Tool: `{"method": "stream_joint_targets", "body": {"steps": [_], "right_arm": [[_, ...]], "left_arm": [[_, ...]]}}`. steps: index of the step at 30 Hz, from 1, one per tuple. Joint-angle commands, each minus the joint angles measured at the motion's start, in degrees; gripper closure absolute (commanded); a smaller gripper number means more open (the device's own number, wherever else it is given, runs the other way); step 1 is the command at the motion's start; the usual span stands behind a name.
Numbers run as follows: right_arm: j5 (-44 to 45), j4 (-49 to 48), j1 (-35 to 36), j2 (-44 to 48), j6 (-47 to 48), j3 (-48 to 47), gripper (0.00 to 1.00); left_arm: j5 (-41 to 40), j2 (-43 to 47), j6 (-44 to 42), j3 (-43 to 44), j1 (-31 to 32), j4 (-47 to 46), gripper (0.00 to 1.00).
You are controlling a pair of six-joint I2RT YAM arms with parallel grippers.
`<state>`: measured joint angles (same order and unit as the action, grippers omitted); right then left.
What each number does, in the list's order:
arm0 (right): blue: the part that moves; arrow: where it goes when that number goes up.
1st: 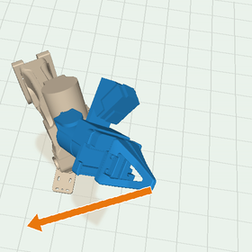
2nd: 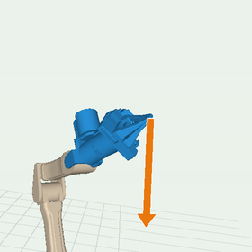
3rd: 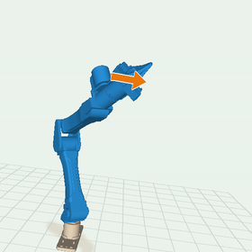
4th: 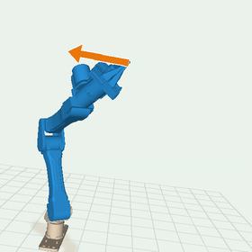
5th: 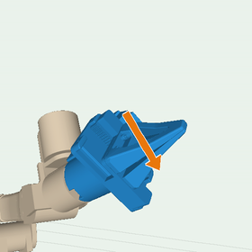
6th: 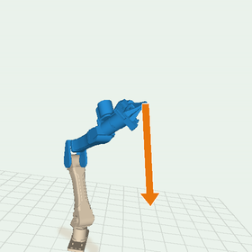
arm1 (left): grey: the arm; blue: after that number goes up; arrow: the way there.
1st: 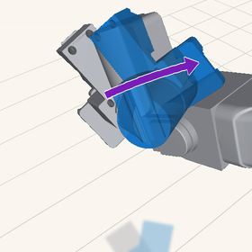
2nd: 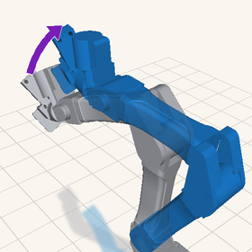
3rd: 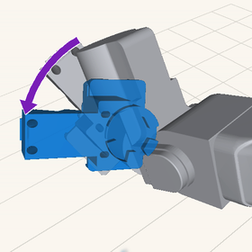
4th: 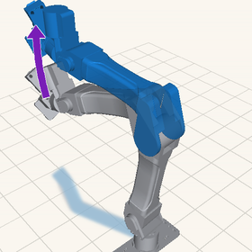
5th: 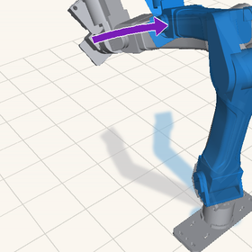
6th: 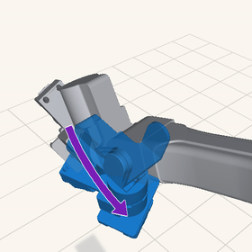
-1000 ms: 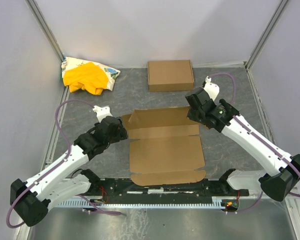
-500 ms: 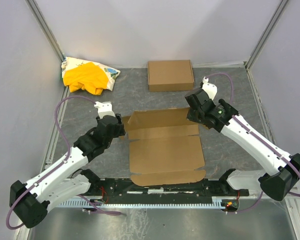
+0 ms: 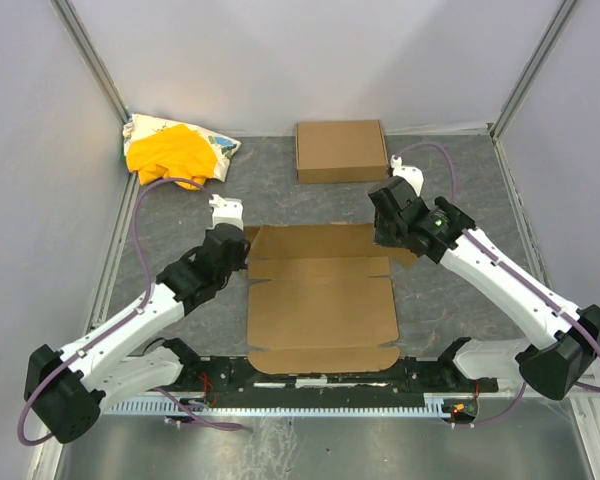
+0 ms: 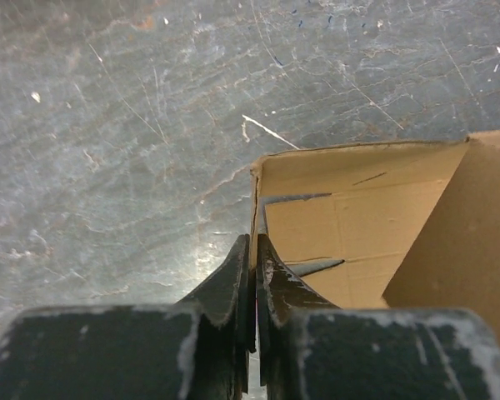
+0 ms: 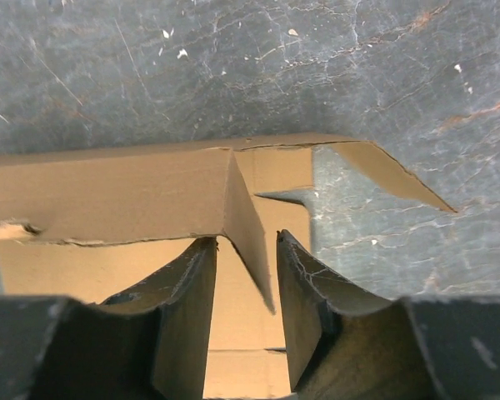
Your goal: Fold the paper box
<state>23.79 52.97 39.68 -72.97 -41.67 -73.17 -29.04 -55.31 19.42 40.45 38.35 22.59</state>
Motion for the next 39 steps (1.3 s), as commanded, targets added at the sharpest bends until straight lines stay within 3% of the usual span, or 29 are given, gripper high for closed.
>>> {"method": "stream_joint_targets", "body": {"steps": [1, 7, 10, 16, 22, 29, 39], "right_arm": [[-1.28, 2.07, 0.00, 0.91, 9.62, -2.74, 0.56], [-0.23, 0.59, -0.03, 6.34, 18.90, 1.60, 0.52], [3.12, -5.83, -0.08, 11.18, 25.45, 5.89, 0.51], [8.21, -13.06, -0.83, 16.56, 34.72, 10.81, 0.37], [3.34, -14.18, -3.90, 11.64, 40.65, 12.50, 0.37], [-12.29, -25.37, -15.67, 11.76, 37.76, 21.83, 0.38], [-20.17, -31.81, -17.25, 6.70, 36.47, 22.35, 0.41]], "left_arm": [[-3.66, 1.75, -13.80, 1.48, -0.11, -4.92, 0.91], [-5.10, 3.88, -23.20, -1.09, -1.65, -11.26, 0.88], [-0.43, 2.79, -23.68, -0.14, -4.04, -10.54, 0.89], [6.08, 1.08, -22.85, 0.81, -7.43, -9.52, 0.90], [9.27, -0.10, -22.39, 0.71, -10.10, -9.59, 0.91], [11.89, 0.35, -21.18, -0.42, -11.97, -10.06, 0.91], [12.62, 0.02, -20.42, -1.33, -12.50, -10.92, 0.91]]}}
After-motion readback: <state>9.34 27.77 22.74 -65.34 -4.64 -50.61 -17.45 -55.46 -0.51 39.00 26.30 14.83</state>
